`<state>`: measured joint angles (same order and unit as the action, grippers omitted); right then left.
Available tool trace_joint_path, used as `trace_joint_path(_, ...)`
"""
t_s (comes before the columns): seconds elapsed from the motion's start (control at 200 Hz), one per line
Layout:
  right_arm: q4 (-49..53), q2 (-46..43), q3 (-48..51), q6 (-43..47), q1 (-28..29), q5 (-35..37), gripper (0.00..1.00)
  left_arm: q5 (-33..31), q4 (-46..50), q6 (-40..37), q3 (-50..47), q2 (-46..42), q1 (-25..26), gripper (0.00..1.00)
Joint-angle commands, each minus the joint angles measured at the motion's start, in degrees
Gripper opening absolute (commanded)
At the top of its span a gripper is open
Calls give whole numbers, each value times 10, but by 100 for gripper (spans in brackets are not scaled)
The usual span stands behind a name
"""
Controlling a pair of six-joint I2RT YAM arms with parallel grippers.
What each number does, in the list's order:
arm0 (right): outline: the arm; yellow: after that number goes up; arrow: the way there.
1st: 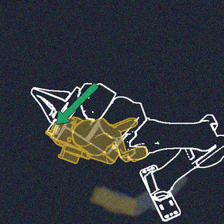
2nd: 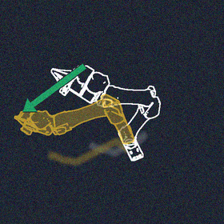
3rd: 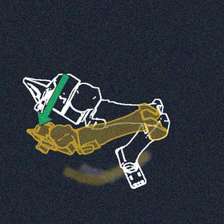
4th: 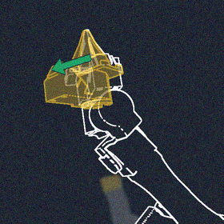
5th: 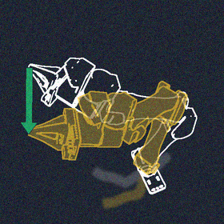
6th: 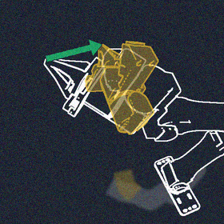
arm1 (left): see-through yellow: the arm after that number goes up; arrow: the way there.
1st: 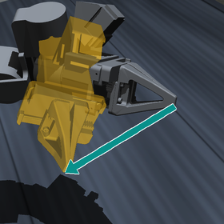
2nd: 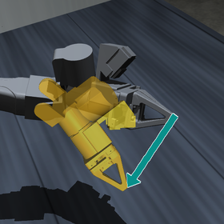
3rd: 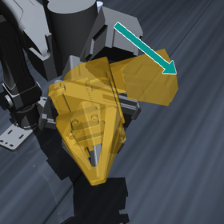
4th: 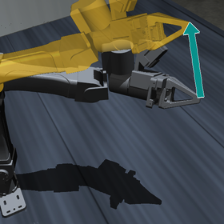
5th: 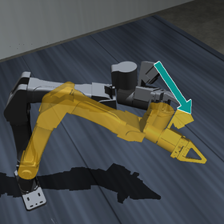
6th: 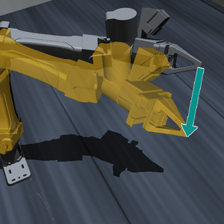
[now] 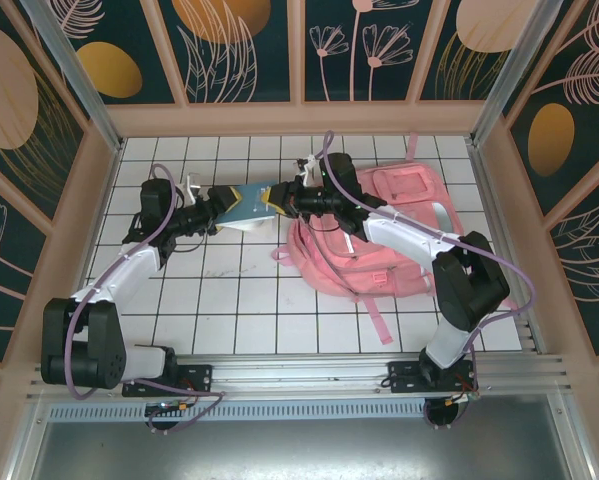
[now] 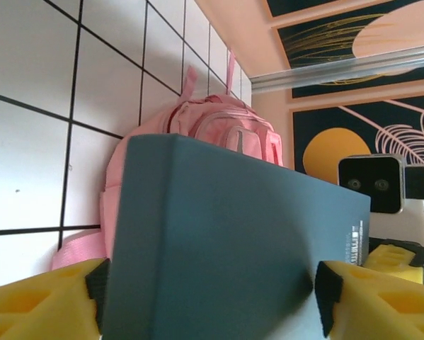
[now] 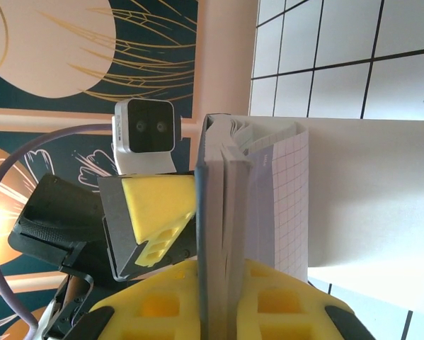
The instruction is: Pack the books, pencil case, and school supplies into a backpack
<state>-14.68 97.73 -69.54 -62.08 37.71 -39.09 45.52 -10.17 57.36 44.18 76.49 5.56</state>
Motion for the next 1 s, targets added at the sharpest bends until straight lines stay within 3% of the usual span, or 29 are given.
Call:
trace_joint_path(0.0, -46, -32, 6, -2, 3, -7, 1, 13, -31, 9, 3, -1, 0, 71)
trace_joint_path(0.24, -19, -44, 19, 20, -3, 18, 0, 11, -54, 27, 5, -16, 0, 57)
trace_joint_path(0.445, 4, -43, 21, 36, -4, 34, 0, 16, -81, 46, -5, -23, 0, 35)
trace_joint_path(0.596, 16, -37, 20, 41, -5, 47, 0, 19, -92, 52, -7, -31, -1, 26)
trace_joint_path(0.991, 58, -32, 14, 56, -4, 78, 18, 16, -80, 49, 10, -43, 0, 9)
